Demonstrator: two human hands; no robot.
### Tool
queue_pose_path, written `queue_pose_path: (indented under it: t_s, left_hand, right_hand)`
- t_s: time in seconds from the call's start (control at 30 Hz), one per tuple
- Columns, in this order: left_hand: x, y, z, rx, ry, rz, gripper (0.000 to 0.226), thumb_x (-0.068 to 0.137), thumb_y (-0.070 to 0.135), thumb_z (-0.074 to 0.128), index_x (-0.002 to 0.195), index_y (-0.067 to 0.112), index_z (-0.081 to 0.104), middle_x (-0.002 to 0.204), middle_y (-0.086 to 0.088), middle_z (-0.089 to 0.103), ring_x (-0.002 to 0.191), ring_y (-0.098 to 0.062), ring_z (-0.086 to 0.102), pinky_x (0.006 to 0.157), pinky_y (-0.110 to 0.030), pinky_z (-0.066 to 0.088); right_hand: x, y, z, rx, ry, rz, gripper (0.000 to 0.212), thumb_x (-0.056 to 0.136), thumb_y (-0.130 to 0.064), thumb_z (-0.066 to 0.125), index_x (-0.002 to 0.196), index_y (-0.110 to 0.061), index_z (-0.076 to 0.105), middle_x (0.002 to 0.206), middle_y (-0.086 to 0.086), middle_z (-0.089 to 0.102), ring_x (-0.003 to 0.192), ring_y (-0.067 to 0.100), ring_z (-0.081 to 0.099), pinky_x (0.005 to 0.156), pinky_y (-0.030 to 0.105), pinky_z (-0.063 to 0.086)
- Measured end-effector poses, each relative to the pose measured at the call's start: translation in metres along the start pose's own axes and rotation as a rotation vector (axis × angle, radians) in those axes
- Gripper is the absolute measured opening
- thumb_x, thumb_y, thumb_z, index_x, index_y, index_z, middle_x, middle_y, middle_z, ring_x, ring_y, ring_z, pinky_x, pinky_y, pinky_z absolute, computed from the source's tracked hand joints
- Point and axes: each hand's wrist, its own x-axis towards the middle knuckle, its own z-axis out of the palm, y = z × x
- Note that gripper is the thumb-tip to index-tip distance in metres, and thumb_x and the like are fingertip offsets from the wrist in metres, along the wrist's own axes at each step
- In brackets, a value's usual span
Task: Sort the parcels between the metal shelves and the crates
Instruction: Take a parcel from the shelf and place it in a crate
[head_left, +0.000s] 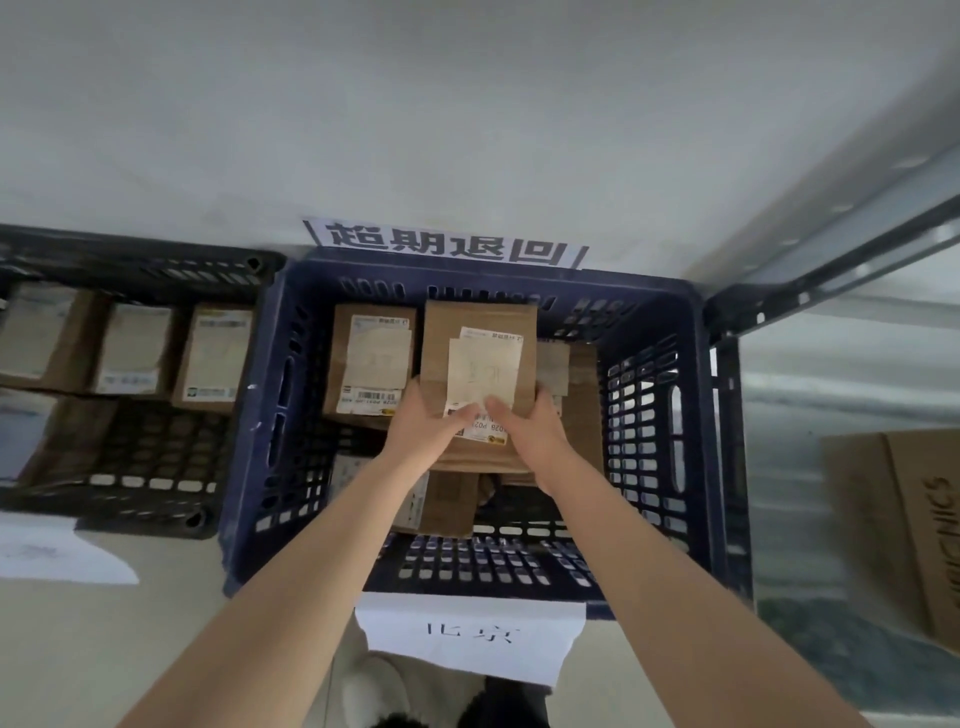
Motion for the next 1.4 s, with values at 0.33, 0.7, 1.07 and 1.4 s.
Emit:
queue_pose_path:
  t_s: [0.33,0.7,1.07,1.4]
  left_hand:
    - [0.006,-0.016,-0.008,0.019,0.152,0.057,0.070,0.079,0.029,0.081,0.138,0.015,0.046,0.135,-0.002,0.059,0.125,-0.020,0.055,0.095,-0.029,0.042]
    - [0.021,-0.028,0.004,0.165,0.191,0.091,0.066,0.075,0.042,0.081,0.129,0.015,0.054,0.127,-0.004,0.061,0.118,-0.020,0.057,0.092,-0.030,0.046]
    - [0.043,-0.033,0.016,0.253,0.254,0.089,0.074,0.075,0.044,0.082,0.132,0.008,0.051,0.126,-0.008,0.061,0.115,-0.024,0.059,0.081,-0.032,0.050]
    - [0.036,-0.028,0.010,0.235,0.213,0.063,0.100,0.075,0.041,0.082,0.151,0.006,0.027,0.146,-0.013,0.048,0.133,-0.029,0.048,0.103,-0.041,0.045]
  right_hand:
    - [0.001,-0.002,0.014,0.034,-0.040,-0.038,0.056,0.091,-0.032,0.071,0.140,-0.021,0.047,0.134,-0.002,0.060,0.123,0.018,0.054,0.100,0.038,0.042]
    - [0.009,0.009,0.007,0.023,-0.066,-0.002,0.055,0.091,-0.035,0.070,0.139,-0.018,0.049,0.136,-0.002,0.058,0.121,0.016,0.052,0.093,0.030,0.038]
    - [0.027,0.011,0.011,-0.079,0.016,-0.036,0.055,0.090,-0.036,0.071,0.138,-0.018,0.050,0.133,0.002,0.059,0.123,0.022,0.055,0.094,0.033,0.044]
    - [0.017,0.004,0.009,-0.115,0.094,0.059,0.088,0.086,-0.043,0.074,0.154,-0.013,0.027,0.147,0.007,0.049,0.134,0.028,0.047,0.104,0.040,0.042]
